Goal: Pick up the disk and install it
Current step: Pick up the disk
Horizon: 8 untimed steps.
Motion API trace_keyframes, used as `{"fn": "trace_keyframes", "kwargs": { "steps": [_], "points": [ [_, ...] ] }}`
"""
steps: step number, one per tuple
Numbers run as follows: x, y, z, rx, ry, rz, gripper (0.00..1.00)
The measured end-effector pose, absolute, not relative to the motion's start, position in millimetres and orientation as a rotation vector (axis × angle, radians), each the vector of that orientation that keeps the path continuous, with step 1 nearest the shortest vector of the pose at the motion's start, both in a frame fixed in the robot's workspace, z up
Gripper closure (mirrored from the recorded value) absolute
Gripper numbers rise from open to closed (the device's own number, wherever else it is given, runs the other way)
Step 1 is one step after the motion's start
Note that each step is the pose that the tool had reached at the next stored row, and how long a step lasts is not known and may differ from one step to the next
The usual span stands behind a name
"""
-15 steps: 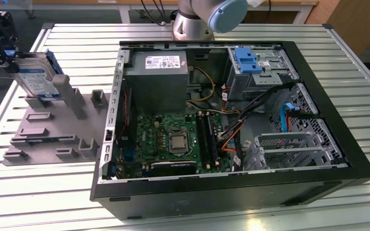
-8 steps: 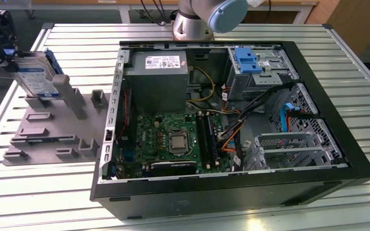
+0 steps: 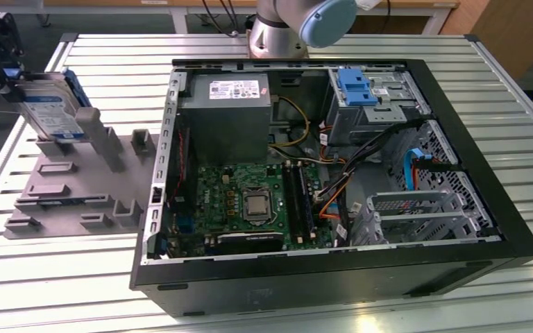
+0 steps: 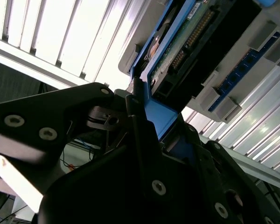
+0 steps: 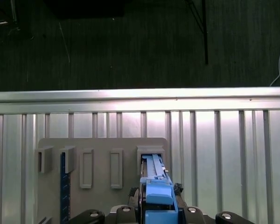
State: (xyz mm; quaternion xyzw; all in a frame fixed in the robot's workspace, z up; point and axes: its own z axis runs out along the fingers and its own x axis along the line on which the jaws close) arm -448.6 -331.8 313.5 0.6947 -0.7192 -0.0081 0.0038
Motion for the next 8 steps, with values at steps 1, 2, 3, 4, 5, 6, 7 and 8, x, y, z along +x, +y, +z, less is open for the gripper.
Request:
{"fn": "trace_keyframes", "kwargs": {
  "steps": [1,2,3,4,5,6,7,8],
  "points": [
    [-448.6,-331.8,313.9,2.177,-2.254,-0.025,0.64],
    [-448.6,-331.8,314.3,2.177,-2.254,-0.025,0.64],
    [-448.6,-331.8,314.7,2.177,-2.254,-0.025,0.64],
    [-448.6,-331.8,315.0,2.177,-2.254,-0.025,0.64],
    [-448.6,-331.8,315.4,2.177,-2.254,-0.025,0.64],
    [-448.6,-331.8,315.8,2.177,-2.254,-0.025,0.64],
    [-448.6,-331.8,316.3,2.177,-2.254,-0.025,0.64],
    [-448.6,-331.8,316.7,2.177,-2.254,-0.025,0.64]
  ]
}}
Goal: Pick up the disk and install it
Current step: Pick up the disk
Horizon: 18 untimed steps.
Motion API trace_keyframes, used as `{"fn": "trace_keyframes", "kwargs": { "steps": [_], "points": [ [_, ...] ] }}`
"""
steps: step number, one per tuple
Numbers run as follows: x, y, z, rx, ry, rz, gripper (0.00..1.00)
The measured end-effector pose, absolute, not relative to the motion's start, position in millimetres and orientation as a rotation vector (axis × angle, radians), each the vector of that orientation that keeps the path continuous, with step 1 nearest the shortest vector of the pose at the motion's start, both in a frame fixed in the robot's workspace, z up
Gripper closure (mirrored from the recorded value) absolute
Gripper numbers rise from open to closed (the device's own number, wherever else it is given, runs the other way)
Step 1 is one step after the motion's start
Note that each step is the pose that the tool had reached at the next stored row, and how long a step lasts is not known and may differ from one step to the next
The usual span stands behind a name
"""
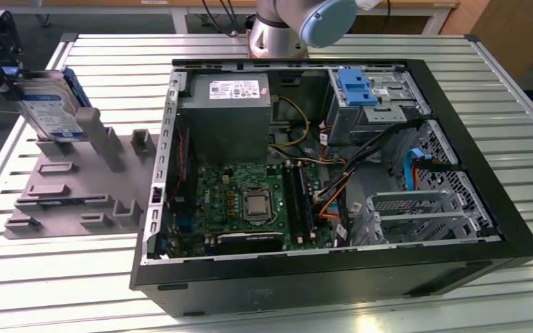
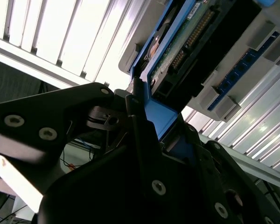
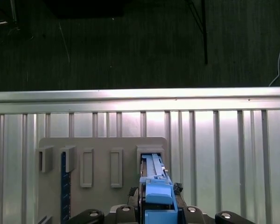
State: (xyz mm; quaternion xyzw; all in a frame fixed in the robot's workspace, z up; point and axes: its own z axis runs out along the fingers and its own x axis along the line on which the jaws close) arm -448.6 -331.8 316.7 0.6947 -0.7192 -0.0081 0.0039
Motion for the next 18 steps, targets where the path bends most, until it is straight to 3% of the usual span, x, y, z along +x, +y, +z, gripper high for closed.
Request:
{"fn": "trace_keyframes", "kwargs": {
  "steps": [18],
  "points": [
    [-448.6,-331.8,323.6,2.177,-2.254,-0.025,0.64]
  ]
}}
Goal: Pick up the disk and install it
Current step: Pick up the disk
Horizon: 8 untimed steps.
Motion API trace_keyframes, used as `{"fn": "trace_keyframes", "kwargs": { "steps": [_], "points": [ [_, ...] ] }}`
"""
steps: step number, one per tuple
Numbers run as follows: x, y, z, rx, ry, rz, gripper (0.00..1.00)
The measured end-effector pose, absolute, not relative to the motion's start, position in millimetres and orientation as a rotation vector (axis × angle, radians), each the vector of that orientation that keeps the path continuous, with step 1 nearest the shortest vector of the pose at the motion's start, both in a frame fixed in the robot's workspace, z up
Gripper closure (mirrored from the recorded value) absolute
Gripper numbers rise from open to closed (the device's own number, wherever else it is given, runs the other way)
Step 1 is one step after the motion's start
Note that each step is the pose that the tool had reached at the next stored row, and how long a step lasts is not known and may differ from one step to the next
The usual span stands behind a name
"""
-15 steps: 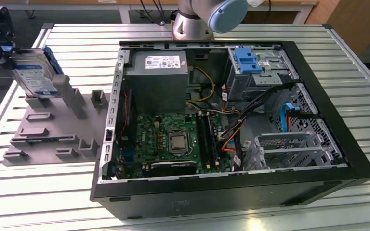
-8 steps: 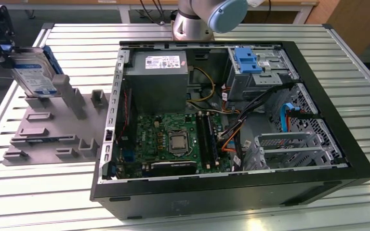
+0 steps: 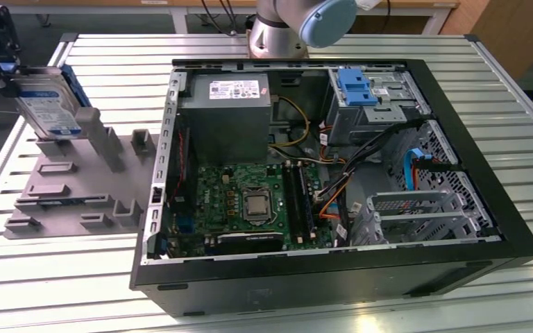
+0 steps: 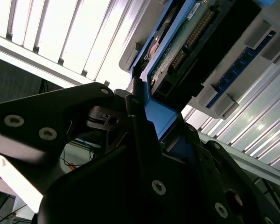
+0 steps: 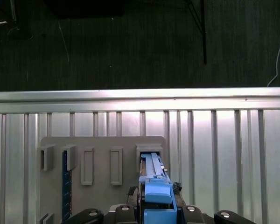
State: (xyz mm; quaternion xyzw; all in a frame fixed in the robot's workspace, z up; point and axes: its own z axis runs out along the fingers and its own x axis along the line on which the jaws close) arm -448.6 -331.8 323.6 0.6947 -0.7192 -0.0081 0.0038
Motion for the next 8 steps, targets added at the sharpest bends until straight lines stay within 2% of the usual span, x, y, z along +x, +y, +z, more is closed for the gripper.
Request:
{"fn": "trace_keyframes", "kwargs": {
  "steps": [8],
  "points": [
    [-448.6,-331.8,326.1,2.177,-2.254,-0.025,0.64]
  ]
}}
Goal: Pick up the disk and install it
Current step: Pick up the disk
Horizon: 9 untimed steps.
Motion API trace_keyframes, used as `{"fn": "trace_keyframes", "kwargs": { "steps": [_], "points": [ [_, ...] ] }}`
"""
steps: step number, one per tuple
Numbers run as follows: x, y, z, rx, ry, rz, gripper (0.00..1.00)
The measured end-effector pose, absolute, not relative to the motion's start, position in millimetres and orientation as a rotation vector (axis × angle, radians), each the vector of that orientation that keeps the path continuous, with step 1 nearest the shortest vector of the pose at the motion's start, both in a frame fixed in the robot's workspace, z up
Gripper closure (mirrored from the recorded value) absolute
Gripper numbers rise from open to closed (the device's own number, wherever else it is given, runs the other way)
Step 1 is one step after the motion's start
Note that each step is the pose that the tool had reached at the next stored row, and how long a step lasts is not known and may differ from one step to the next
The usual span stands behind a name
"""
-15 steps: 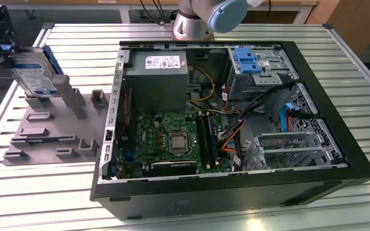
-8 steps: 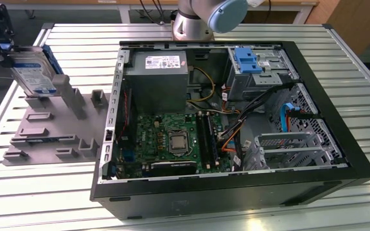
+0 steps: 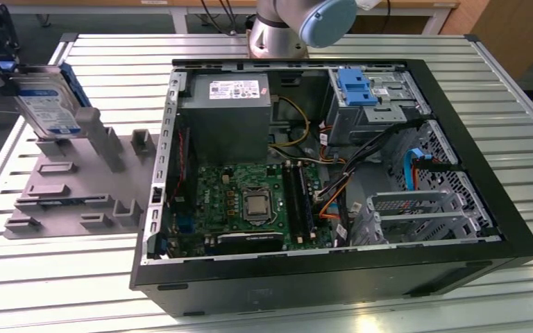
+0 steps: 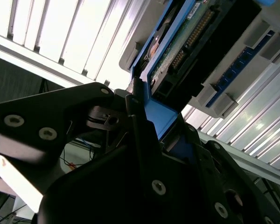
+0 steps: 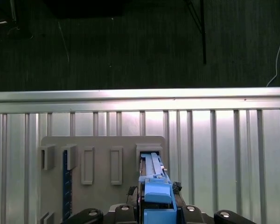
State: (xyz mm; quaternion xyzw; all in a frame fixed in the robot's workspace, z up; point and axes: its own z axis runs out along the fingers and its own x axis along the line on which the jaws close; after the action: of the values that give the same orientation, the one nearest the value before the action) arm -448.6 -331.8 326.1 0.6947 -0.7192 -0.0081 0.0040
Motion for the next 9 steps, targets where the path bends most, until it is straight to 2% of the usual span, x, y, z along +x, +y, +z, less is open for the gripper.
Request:
{"fn": "trace_keyframes", "kwargs": {
  "steps": [9],
  "points": [
    [-448.6,-331.8,333.3,2.177,-2.254,-0.025,0.64]
  ]
}}
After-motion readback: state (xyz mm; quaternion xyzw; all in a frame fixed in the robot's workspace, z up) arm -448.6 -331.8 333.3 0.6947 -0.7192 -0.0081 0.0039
